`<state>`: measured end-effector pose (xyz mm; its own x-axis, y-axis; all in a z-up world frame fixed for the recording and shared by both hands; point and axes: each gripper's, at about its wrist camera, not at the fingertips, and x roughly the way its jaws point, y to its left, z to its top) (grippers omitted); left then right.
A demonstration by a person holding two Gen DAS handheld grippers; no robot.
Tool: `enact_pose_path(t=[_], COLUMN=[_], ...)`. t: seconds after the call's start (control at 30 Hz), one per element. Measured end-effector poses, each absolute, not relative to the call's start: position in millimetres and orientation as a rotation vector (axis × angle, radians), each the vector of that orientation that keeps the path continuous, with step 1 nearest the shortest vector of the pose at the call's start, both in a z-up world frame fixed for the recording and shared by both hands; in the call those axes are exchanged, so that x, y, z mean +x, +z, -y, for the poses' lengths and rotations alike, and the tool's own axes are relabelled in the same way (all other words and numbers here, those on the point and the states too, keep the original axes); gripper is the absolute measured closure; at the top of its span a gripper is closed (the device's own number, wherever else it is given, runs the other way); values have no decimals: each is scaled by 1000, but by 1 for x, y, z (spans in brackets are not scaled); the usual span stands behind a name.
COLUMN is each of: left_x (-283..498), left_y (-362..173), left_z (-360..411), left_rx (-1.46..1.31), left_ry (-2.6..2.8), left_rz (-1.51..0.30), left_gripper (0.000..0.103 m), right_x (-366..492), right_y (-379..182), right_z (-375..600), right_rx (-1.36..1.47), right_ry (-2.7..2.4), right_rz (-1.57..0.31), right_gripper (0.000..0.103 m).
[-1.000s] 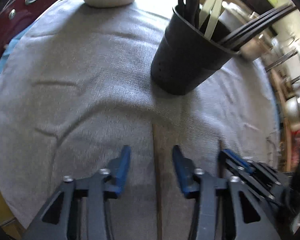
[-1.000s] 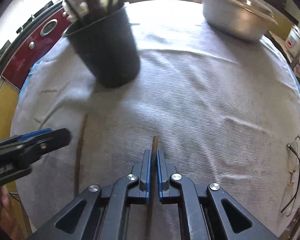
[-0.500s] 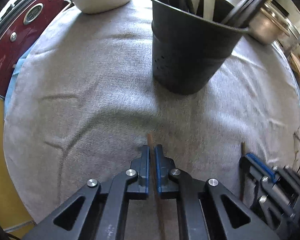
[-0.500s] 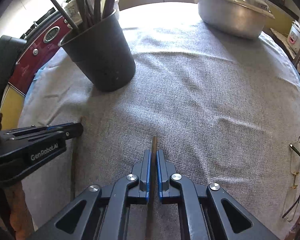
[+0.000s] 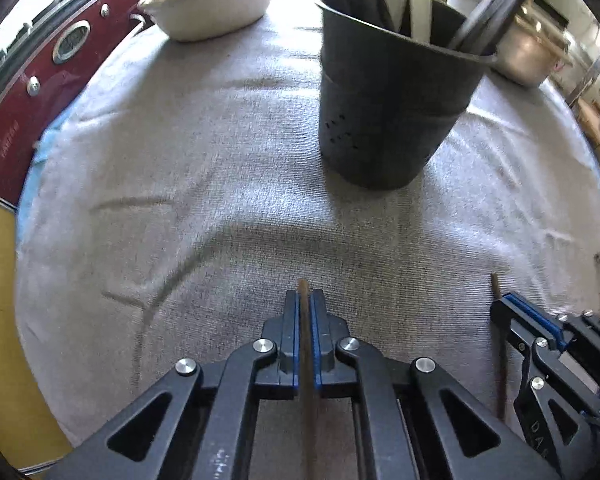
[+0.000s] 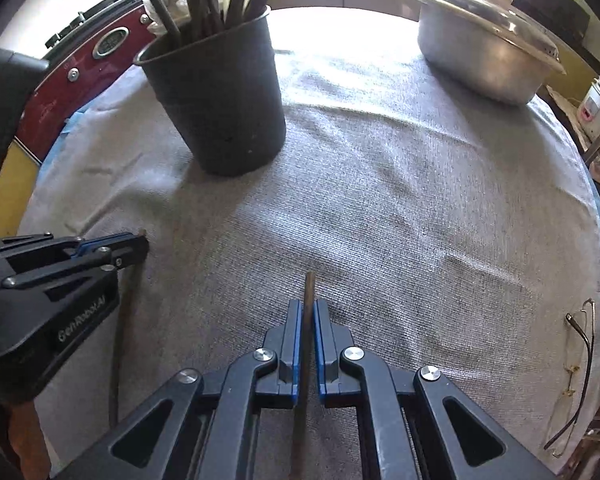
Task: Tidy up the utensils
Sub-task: 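Lift and carry both chopsticks with both tools over the holder cup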
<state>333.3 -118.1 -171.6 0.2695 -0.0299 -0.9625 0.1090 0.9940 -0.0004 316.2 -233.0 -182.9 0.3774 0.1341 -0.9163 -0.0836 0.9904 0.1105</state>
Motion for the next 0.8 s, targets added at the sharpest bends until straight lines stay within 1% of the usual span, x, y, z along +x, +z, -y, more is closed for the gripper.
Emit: enact_pose_path(t=[0.07, 0.17, 0.23, 0.4, 0.43, 0.57, 0.67, 0.8], left_x=[328, 314, 299, 266, 261, 234, 215, 200], left_y=[-157, -123, -97, -53, -51, -34, -23, -10], left_z=[106, 88, 76, 51, 42, 21, 15, 13], left_rx=[29, -52, -82, -143, -151, -168, -165, -161], left_ry=[-103, -144, -158, -149, -150, -128, -115, -116], left_rz=[-1249, -1147, -1072, -945, -925, -849, -803, -771], left_gripper=[98, 98, 98, 98, 98, 98, 98, 98], right_x=[308, 296, 286, 253, 244, 217, 200, 184], right_y=[-173, -150, -134, -88, -73, -43, -29, -21], right_z=[237, 242, 243, 238, 235, 228, 224, 219], right_rx=[95, 145, 149, 151, 153, 130, 122, 107], right_ry=[146, 146, 142, 141, 144, 121, 105, 97], right_rz=[-1135, -1060, -1009, -851, -823, -724, -663, -633], right_gripper=[97, 97, 97, 97, 97, 97, 97, 97])
